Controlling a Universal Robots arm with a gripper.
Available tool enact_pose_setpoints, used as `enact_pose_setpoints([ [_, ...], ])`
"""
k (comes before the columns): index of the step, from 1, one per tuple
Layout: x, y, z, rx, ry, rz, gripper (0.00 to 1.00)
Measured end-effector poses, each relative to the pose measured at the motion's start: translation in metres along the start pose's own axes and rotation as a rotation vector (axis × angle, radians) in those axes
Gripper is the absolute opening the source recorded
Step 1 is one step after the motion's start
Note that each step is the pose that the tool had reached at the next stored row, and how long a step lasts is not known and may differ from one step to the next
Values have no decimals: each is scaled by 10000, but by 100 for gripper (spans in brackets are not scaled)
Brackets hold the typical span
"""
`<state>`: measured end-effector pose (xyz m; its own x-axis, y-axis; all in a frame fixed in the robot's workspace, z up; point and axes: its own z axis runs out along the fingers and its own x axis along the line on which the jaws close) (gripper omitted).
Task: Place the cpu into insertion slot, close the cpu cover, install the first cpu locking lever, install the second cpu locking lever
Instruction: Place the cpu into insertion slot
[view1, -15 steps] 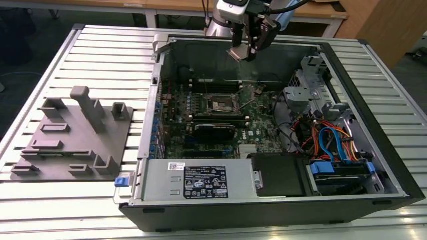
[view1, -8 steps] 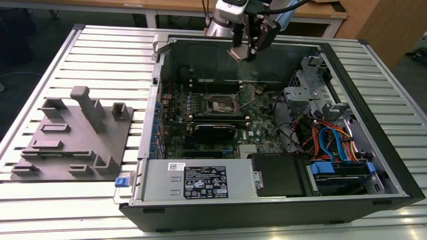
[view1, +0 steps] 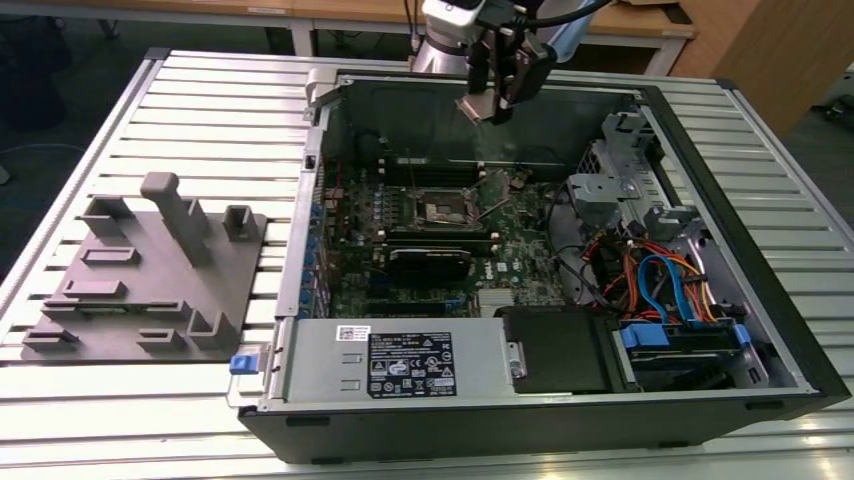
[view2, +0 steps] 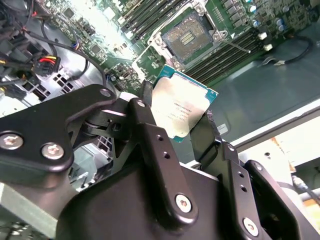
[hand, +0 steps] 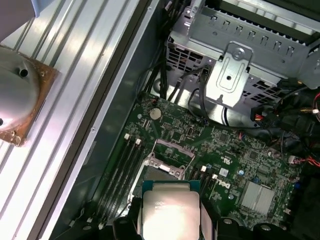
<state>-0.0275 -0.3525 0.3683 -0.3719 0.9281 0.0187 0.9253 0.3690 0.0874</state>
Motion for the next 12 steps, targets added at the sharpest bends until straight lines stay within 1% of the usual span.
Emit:
enact_pose_setpoints([
  [2,0,0,0,-1,-6,77,54],
  [12,0,0,0,-2,-9,91,54],
])
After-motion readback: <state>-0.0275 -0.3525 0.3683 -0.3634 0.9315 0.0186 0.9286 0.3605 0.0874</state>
